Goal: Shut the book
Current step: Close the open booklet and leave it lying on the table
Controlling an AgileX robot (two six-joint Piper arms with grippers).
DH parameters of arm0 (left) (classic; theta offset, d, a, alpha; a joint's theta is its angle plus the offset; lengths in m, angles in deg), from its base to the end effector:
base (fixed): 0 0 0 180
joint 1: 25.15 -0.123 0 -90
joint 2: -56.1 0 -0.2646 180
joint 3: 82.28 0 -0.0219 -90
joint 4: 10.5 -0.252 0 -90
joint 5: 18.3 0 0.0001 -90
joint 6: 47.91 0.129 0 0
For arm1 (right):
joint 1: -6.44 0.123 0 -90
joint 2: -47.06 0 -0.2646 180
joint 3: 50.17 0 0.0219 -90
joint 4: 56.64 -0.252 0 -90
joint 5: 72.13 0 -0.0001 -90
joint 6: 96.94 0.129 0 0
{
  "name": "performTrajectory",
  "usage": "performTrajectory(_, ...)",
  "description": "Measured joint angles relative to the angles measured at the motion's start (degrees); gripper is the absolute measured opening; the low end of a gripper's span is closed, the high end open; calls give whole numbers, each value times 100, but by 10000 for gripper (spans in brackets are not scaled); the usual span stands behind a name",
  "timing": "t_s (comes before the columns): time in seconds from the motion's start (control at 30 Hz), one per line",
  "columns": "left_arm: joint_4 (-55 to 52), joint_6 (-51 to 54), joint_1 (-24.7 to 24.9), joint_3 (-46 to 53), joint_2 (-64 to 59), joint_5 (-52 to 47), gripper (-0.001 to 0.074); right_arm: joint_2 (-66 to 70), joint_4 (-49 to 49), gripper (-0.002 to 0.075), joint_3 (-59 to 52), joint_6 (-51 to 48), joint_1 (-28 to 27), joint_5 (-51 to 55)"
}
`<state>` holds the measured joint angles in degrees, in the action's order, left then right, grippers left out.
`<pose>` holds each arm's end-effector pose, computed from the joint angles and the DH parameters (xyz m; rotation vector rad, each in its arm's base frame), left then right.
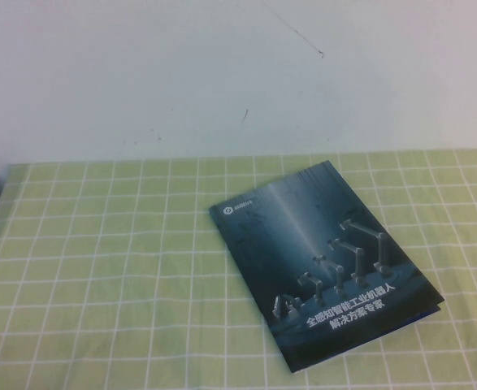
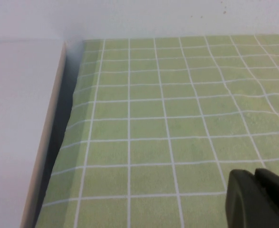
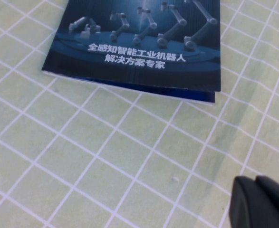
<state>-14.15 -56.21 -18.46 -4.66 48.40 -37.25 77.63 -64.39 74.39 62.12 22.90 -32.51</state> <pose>0.1117 -0.0104 0.1690 0.0146 1.8209 -0.1237 0.1184 0.0466 0.2225 -0.6389 2.0922 0.1090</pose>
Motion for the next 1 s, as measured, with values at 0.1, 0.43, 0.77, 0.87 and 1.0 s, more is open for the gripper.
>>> performTrajectory(0.1,364,518,0,-9,0,0,-4,0,0,-3,0,0,0,0)
performTrajectory(0.43,566,918,0,-9,0,0,-4,0,0,-3,0,0,0,0)
performTrajectory(0.77,566,955,0,-9,0,0,-4,0,0,-3,0,0,0,0)
performTrajectory(0.87,566,955,0,-9,0,0,-4,0,0,-3,0,0,0,0)
performTrajectory(1.0,566,955,0,-9,0,0,-4,0,0,-3,0,0,0,0)
